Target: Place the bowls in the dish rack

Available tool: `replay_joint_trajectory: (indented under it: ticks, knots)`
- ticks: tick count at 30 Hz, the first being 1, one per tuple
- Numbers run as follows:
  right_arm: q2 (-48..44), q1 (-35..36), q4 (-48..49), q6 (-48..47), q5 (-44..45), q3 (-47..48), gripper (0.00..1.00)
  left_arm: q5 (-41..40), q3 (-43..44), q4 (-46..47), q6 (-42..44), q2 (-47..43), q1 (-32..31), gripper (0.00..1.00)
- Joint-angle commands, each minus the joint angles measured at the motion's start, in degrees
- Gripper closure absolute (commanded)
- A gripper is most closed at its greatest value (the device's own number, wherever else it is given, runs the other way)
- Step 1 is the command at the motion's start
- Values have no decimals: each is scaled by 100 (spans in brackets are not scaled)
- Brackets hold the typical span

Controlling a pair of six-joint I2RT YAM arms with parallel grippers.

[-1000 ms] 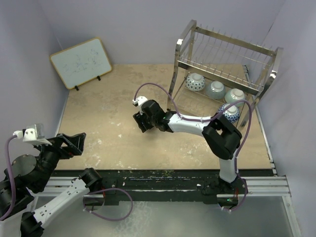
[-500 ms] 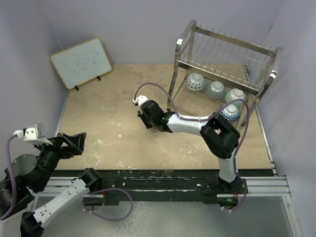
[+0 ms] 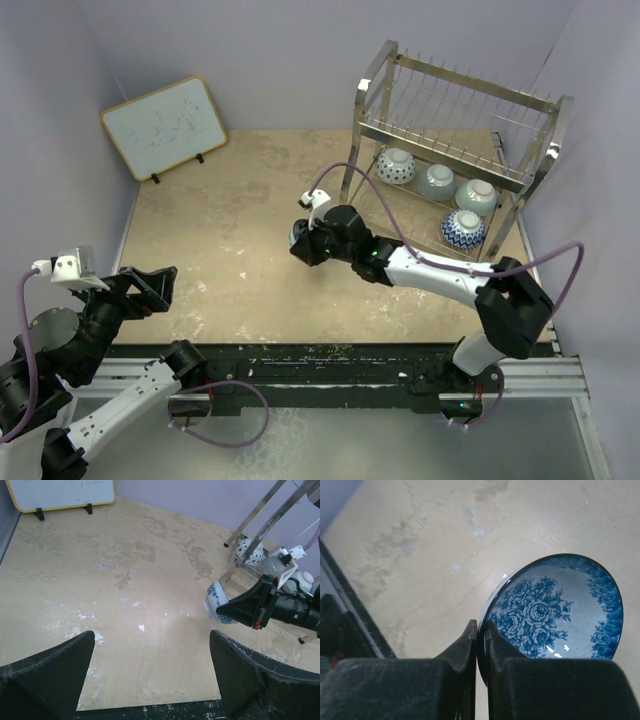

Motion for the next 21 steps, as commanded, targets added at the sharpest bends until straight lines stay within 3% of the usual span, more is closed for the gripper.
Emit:
replay_joint_trajectory:
  ticks: [1, 11, 21]
  knots:
    - [-626, -446, 1153, 728, -870, -508, 96, 27, 80, 279, -15, 154, -21, 1]
    - [-1336, -1810, 2515, 1690, -2422, -1735, 95, 43, 36, 324, -17, 194, -21, 1]
    - [-1251, -3213, 3668, 2870, -3697, -1857, 95, 128, 69, 444, 9, 340, -22, 1]
